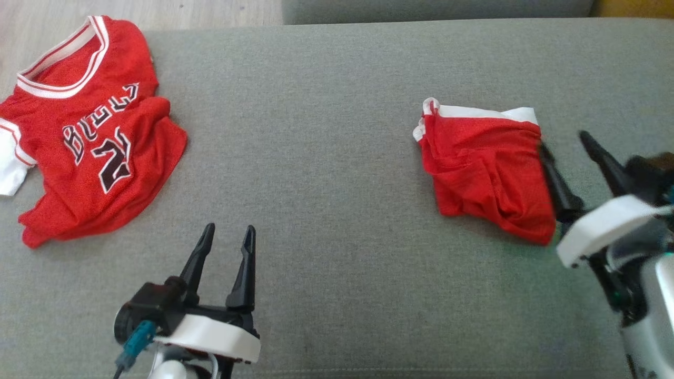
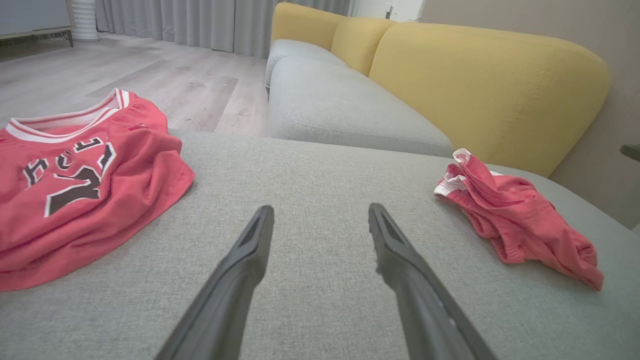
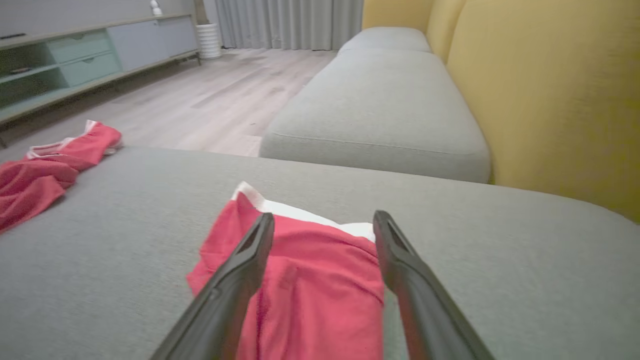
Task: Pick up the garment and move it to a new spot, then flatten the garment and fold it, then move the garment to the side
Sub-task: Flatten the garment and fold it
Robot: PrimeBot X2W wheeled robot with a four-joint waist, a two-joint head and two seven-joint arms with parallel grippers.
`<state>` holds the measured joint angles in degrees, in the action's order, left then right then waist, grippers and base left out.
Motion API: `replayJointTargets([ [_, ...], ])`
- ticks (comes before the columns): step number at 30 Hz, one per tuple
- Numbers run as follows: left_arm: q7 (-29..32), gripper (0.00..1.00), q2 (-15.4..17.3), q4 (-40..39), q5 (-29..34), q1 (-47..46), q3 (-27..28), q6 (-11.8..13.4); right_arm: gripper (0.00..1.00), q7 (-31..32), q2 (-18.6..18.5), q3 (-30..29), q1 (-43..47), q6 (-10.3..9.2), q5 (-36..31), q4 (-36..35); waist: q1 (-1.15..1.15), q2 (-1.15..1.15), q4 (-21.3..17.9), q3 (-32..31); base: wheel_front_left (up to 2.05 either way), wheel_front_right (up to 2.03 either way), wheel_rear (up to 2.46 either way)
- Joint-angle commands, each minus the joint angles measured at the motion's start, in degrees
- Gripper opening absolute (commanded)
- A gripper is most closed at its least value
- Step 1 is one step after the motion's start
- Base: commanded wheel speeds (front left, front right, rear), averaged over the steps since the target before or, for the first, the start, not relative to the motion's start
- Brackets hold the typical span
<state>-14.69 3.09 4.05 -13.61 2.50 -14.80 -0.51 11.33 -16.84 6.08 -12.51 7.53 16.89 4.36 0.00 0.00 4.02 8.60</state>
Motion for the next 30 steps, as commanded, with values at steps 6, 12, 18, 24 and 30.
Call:
replayJointTargets([
  [6,-0.3,1.0,-0.21,-2.57,1.05,-1.74,1.61,-0.42,0.0,-1.26,-1.74,-2.35,-0.82,-0.04,-1.24,2.83,0.0,0.0,0.76,1.82,0.0,0.0,0.0],
  [12,-0.3,1.0,-0.21,-2.95,1.32,-2.84,1.63,-0.38,0.0,-2.63,-2.36,0.52,-4.61,-0.04,-0.93,10.87,0.0,0.0,2.41,3.98,0.0,0.0,0.0],
  [18,-0.3,1.0,-0.21,-2.66,1.24,-3.75,1.42,-0.43,0.0,-6.06,-1.49,5.04,-9.3,-0.04,-1.05,20.16,0.0,0.0,3.99,4.93,0.0,0.0,0.0],
  [24,-0.3,1.0,-0.21,-2.31,0.97,-3.52,1.6,-0.17,0.0,-8.42,-0.37,14.44,-10.88,-0.04,0.86,23.27,0.0,0.0,4.7,3.81,0.0,0.0,0.0],
  [30,-0.3,1.0,-0.21,-2.4,0.83,-2.75,2.21,0.11,0.0,-6.88,-1.35,24.4,-10.16,-0.04,4.65,21.26,0.0,0.0,4.41,2.41,0.0,0.0,0.0],
])
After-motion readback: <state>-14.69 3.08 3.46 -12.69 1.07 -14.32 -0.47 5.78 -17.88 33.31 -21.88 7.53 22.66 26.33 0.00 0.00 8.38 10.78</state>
